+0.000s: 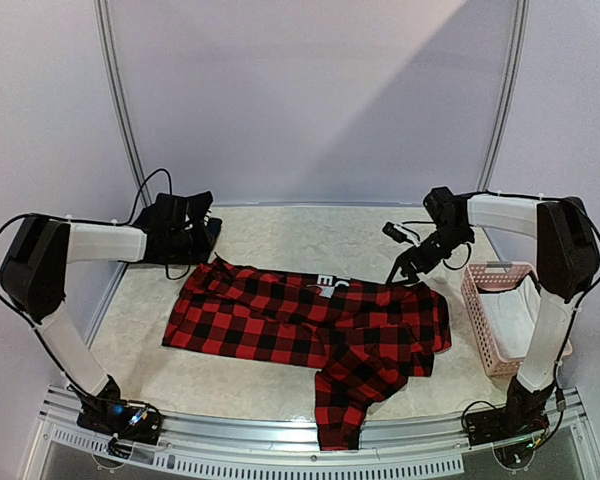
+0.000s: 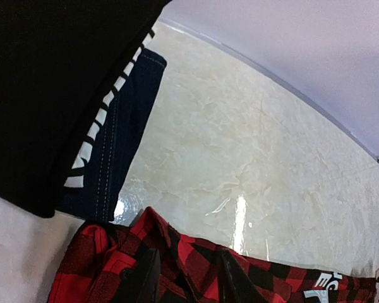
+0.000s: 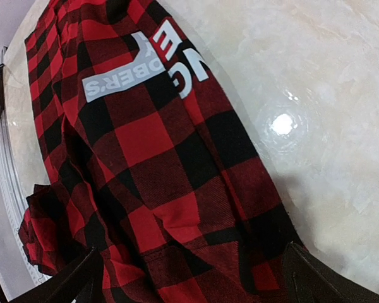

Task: Fold and stack the mixed laundry pile
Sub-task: Adjust the rectangle-folded shirt at the center of the board.

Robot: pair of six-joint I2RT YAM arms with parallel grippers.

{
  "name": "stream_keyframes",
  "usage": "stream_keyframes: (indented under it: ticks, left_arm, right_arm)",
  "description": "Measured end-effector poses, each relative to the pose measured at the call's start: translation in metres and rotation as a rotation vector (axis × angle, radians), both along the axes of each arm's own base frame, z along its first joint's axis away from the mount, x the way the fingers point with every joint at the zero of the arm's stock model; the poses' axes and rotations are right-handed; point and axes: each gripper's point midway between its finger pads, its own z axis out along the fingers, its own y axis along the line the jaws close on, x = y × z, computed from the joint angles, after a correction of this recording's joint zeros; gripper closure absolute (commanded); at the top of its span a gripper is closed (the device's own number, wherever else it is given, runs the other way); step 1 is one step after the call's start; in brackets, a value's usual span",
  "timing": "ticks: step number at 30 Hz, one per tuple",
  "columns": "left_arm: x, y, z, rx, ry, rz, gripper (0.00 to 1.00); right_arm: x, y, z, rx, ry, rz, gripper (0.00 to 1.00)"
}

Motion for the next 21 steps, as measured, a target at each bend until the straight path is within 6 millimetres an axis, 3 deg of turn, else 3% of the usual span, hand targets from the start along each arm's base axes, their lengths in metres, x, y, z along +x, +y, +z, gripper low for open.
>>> stream_keyframes:
  ticks: [4,9,11,19,21]
  left_arm:
    - [-0.012,0.001,0.009,0.027,0.051,-0.010,0.62]
    - [-0.052,0.016,-0.017,0.038,0.191,0.031,0.60]
    - [-0.058,0.020,-0.027,0.035,0.233,0.050,0.60]
    - [-0.055,0.026,-0.087,0.012,0.393,0.089,0.60]
    - [-0.050,0.025,-0.087,0.003,0.390,0.095,0.63]
  right_arm:
    - [-0.008,0.019,0.008,-0.002,-0.042,0.057,0.01]
    - [-0.016,0.032,0.009,0.000,-0.051,0.099,0.01]
    - [-0.016,0.032,0.009,0.000,-0.051,0.099,0.01]
    - [-0.016,0.033,0.010,0.000,-0.055,0.101,0.01]
    - [-0.016,0.033,0.010,-0.001,-0.057,0.104,0.01]
